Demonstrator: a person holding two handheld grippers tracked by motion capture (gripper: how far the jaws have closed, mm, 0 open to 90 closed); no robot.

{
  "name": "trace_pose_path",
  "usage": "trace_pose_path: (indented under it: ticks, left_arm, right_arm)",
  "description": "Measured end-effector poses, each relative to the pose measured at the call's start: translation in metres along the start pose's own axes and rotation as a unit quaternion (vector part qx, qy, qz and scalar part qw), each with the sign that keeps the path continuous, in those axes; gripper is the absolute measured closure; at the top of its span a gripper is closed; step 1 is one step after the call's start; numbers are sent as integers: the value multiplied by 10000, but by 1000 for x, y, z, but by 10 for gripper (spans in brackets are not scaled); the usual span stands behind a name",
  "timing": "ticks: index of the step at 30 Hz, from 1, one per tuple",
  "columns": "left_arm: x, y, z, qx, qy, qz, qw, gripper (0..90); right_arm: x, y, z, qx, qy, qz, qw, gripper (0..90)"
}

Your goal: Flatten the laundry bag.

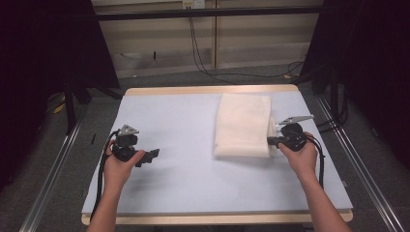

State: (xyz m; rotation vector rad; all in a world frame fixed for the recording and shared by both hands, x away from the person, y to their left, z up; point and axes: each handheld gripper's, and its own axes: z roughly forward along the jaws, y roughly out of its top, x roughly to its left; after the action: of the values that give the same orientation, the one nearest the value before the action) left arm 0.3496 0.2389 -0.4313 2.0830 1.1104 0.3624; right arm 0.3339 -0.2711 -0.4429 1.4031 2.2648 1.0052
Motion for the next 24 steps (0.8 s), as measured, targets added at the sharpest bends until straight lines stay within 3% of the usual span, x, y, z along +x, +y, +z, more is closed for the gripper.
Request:
trace_pose_path:
  ticks: [8,18,24]
  left_arm:
    - [-3,1,1,34,4,42,10000,18]
    - [-6,2,4,50,-3,95,9999,20]
    - [-7,2,6,103,-91,113,9998,21]
  right_arm:
    - [9,8,-6,-215,-17,-223,9995,900]
    - [28,25,-8,-522,217,-340,9978,900]
    - [45,41,-3,-688,334,-539,9956,900]
